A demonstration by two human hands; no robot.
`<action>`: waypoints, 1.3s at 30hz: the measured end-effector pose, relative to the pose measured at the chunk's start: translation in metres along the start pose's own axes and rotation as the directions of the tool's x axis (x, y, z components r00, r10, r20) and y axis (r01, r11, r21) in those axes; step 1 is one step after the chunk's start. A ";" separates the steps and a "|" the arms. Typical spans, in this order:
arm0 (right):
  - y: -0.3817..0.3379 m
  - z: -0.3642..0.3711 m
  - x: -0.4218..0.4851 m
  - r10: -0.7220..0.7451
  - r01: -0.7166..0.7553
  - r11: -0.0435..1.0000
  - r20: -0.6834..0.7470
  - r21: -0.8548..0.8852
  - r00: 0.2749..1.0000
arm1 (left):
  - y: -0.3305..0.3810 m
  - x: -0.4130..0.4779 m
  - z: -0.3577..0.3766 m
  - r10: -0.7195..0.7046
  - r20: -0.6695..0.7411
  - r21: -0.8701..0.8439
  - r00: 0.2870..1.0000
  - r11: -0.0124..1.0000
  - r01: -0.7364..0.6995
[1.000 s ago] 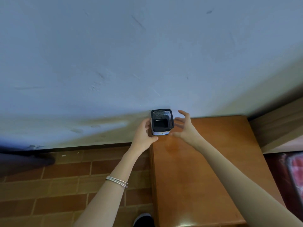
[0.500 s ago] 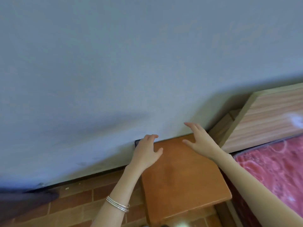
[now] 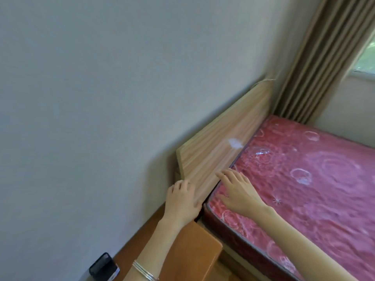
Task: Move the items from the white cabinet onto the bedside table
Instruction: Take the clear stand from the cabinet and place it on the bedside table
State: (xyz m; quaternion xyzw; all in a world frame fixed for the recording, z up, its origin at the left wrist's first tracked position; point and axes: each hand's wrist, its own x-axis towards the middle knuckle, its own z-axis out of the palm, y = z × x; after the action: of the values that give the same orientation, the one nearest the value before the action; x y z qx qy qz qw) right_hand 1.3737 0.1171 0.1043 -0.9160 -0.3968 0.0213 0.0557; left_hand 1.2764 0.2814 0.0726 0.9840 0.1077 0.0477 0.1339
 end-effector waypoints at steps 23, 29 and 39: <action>-0.077 0.054 -0.571 0.963 -0.999 -0.032 0.267 0.000 -0.031 | 0.353 -0.290 0.115 0.898 0.440 -0.181 -0.005 0.083 -0.980; -0.169 0.036 -0.716 0.922 -0.939 -0.341 0.208 0.039 -0.326 | 0.425 -0.447 0.092 0.867 0.361 -0.240 -0.343 -0.269 -0.933; -0.293 -0.020 -0.930 0.836 -0.839 -0.542 0.070 -0.042 -0.544 | 0.517 -0.674 0.037 0.846 0.110 -0.268 -0.521 -0.480 -0.836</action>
State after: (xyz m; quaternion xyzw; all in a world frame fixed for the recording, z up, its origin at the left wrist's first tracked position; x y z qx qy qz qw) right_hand 0.5269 -0.3633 0.1546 -0.7834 0.6133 0.0997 0.0128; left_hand 0.7283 -0.3655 0.1347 0.5782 -0.8138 -0.0022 0.0583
